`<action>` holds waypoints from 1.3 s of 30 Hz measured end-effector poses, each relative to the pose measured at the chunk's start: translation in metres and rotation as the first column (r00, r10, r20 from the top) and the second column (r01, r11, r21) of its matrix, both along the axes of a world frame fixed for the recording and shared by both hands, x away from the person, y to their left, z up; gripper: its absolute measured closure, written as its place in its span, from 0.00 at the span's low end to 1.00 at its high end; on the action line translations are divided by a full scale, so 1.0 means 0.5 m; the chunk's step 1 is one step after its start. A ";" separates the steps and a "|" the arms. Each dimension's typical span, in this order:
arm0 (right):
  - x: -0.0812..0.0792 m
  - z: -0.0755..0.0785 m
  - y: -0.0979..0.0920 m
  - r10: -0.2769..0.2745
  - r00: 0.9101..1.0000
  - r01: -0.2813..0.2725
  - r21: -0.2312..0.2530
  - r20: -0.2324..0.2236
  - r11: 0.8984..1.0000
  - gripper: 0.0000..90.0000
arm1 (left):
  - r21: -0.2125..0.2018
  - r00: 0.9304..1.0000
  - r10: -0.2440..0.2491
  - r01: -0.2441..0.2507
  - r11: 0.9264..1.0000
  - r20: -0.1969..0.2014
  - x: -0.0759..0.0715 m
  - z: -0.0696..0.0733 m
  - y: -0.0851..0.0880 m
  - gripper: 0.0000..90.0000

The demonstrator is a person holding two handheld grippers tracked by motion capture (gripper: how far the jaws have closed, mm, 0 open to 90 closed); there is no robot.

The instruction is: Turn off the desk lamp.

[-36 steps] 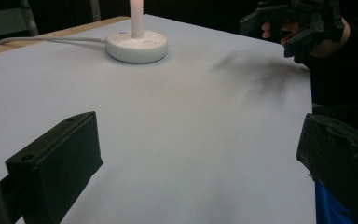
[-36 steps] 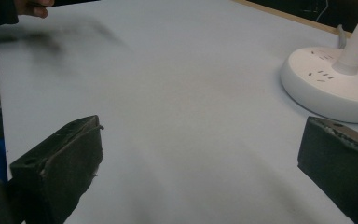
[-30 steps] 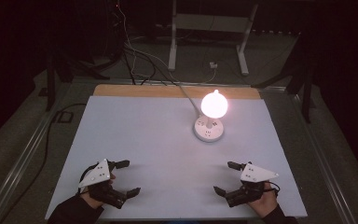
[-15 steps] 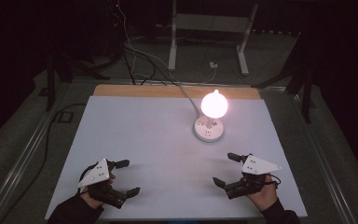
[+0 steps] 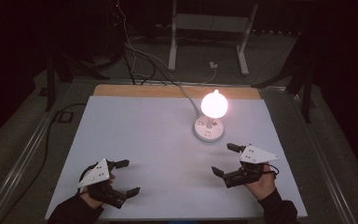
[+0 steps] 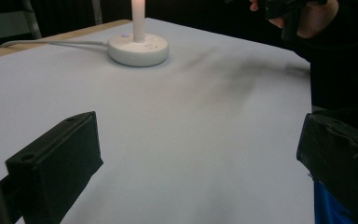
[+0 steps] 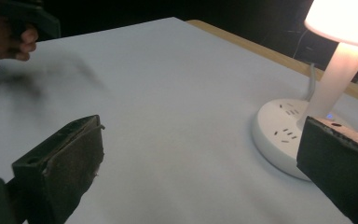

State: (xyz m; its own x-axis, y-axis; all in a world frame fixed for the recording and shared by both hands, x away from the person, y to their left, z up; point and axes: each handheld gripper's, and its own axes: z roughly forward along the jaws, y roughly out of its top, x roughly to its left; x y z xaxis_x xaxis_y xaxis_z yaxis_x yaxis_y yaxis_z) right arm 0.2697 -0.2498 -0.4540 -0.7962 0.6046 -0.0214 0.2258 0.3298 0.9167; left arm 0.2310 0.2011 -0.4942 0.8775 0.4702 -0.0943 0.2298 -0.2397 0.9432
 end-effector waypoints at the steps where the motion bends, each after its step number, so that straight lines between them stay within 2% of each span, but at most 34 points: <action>1: 0.004 0.001 -0.001 -0.005 1.000 0.005 0.006 -0.001 1.000 0.00 | 0.000 1.000 0.000 0.000 1.000 0.000 0.000 0.000 0.000 0.00; 13: 0.062 0.005 0.002 -0.063 0.998 0.063 0.028 -0.002 0.998 0.00 | -0.010 1.000 0.002 -0.002 1.000 -0.005 0.000 0.000 0.001 0.00; 20: 0.097 -0.001 0.001 -0.100 0.994 0.103 0.076 -0.042 0.992 0.00 | -0.002 1.000 0.002 -0.002 1.000 -0.002 -0.001 0.000 0.001 0.00; 24: 0.116 -0.005 0.000 -0.131 0.990 0.135 0.062 -0.052 0.989 0.00 | -0.011 1.000 0.004 -0.004 1.000 -0.002 0.000 0.001 0.002 0.00; 26: 0.125 -0.009 -0.002 -0.130 0.989 0.135 0.062 -0.072 0.989 0.00 | -0.005 1.000 0.005 -0.005 1.000 -0.004 0.000 0.000 0.002 0.00; 29: 0.139 -0.014 -0.001 -0.160 0.983 0.165 0.054 -0.087 0.985 0.00 | -0.010 1.000 0.005 -0.005 1.000 -0.006 0.000 0.000 0.002 0.00; 32: 0.154 -0.021 -0.002 -0.184 0.977 0.187 0.021 -0.105 0.982 0.00 | -0.004 1.000 0.004 -0.004 1.000 -0.006 0.000 0.000 0.002 0.00; 37: 0.176 -0.030 -0.005 -0.224 0.967 0.229 0.031 -0.126 0.973 0.00 | -0.004 1.000 0.005 -0.005 1.000 -0.007 0.000 0.000 0.002 0.00; 39: 0.182 -0.032 -0.006 -0.241 0.964 0.247 0.037 -0.111 0.968 0.00 | -0.008 1.000 0.006 -0.006 1.000 -0.005 0.000 0.000 0.002 0.00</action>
State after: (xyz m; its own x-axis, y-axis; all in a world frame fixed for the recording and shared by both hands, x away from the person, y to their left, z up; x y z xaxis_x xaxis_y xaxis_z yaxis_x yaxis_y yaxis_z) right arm 0.3608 -0.2530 -0.4698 -0.6206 0.7790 0.0894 0.3893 0.2072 0.8975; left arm 0.2311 0.2020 -0.4940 0.8740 0.4750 -0.1027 0.2363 -0.2307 0.9439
